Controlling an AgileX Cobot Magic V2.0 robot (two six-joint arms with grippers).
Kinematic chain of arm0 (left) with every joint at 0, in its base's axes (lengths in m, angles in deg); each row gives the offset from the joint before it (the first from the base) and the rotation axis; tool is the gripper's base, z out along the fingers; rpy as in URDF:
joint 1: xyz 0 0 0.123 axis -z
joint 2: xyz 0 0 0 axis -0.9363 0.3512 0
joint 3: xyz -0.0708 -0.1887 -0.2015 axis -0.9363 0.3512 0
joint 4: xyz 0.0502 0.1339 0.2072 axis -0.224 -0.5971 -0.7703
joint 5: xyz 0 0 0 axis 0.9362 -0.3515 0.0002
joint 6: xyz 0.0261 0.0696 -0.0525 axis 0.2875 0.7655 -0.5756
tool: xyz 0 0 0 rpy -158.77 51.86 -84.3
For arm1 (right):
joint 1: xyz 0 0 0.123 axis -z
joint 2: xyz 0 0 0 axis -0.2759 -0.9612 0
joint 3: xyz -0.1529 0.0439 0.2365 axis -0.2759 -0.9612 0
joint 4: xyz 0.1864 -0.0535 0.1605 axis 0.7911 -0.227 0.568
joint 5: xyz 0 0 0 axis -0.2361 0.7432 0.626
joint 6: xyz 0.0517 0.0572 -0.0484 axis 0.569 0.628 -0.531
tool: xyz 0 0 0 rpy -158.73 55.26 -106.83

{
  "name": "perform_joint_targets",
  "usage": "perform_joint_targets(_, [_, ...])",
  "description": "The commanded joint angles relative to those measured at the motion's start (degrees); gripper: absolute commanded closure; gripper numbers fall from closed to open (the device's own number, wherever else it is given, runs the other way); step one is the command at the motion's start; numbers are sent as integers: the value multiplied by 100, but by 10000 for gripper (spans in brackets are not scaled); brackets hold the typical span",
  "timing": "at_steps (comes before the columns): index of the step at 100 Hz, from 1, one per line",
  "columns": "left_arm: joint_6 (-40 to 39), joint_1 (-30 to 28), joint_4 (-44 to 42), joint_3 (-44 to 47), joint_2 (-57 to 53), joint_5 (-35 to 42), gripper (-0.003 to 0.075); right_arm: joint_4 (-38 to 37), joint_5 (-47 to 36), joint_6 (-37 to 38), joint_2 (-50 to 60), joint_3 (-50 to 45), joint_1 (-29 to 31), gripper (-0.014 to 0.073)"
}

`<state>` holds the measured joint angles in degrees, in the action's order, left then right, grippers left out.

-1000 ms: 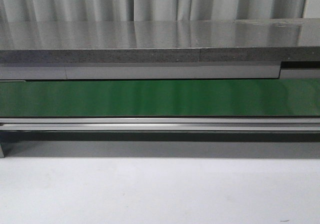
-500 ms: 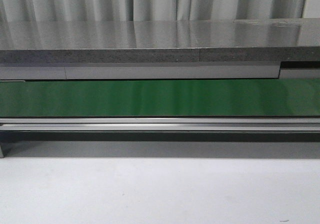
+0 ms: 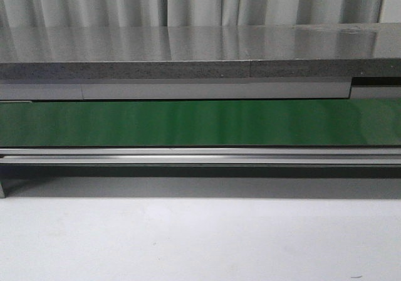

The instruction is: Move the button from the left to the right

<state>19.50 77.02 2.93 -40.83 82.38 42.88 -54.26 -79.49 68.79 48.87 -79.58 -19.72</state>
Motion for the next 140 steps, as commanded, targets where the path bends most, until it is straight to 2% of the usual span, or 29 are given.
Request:
perform_joint_targets(1, [-54,39,153,-325,354,225,715,-14,-475,8,89,-1,-12,662])
perform_joint_targets(24, [-54,39,196,-338,836,267,715,-14,-475,8,89,-1,-12,662])
perform_joint_targets(56, [-42,39,196,-338,918,226,699,-14,-475,8,89,-1,-12,662])
perform_joint_targets(61, [-1,39,196,-338,918,179,658,-14,-475,8,89,-1,-12,662])
perform_joint_targets(68, [-1,39,196,-338,918,144,546,-14,-475,8,89,-1,-12,662])
perform_joint_targets(80, [-1,39,183,-338,918,145,235,-14,-475,8,89,-1,-12,662])
perform_joint_targets(85, [-1,39,183,-338,918,158,133,-14,-475,8,89,-1,-12,662])
perform_joint_targets(90, [-1,39,183,-338,918,182,74,-14,-475,8,89,-1,-12,662])
perform_joint_targets(94, [-1,39,226,-338,918,182,59,-14,-475,8,89,-1,-12,662])
perform_joint_targets(114, [-21,39,551,-505,1036,-116,76,-14,-475,8,89,-1,-12,662])
perform_joint_targets(131, [-478,27,9,-998,1437,-223,76,-14,-475,8,89,-1,-12,662])
perform_joint_targets(140, [-665,-161,-383,-1316,1721,-356,76,-14,-475,8,89,-1,-12,662])
